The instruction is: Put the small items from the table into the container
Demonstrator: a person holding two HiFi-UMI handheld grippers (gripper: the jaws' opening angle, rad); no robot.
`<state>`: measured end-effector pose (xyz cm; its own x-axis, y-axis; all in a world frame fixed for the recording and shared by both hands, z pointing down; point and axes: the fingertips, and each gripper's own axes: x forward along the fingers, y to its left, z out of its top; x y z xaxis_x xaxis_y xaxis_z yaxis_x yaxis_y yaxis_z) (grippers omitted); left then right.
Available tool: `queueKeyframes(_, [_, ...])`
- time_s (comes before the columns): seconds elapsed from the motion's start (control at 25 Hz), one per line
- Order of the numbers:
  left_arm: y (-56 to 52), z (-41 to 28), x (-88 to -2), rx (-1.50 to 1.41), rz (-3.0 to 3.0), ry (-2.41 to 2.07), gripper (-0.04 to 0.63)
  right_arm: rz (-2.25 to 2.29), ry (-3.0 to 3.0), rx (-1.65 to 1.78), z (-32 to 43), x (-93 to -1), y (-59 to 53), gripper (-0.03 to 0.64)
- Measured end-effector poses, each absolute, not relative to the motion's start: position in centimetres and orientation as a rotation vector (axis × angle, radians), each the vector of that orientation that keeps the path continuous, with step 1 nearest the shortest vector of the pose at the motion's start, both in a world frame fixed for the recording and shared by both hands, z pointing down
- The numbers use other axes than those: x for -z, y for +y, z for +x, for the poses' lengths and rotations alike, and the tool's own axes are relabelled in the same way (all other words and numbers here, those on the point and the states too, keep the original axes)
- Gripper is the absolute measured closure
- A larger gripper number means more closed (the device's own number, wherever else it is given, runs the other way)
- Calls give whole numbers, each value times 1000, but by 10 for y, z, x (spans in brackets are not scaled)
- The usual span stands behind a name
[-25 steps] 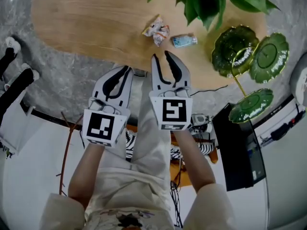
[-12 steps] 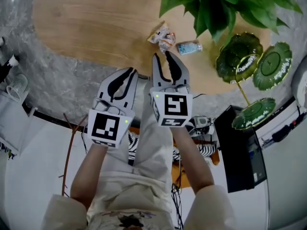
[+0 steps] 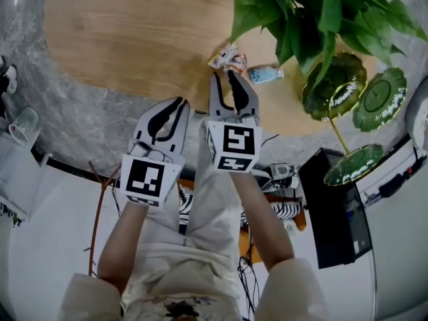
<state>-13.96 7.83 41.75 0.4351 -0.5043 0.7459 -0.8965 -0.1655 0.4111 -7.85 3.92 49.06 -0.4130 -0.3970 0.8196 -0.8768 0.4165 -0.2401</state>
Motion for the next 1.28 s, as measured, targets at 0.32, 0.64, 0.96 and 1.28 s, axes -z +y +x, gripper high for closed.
queueKeyframes(0.32, [75,-141,-414,-544,1839,-1167,583,1094,-1935,-865,-74,-501,33,514])
queueKeyframes(0.64, [78,-144,-414,-544,1833,-1160,583,1111,-1878,-781,-71,-506,27,572])
queueKeyframes(0.96, [74,-141,-406,-537,1844,-1174,583,1075,-1883,-795,-69,-505,27,611])
queueKeyframes(1.28, [75,-132,-395,-528,1859,-1201,583,1077,-1929,-797,-63,-486,29,612])
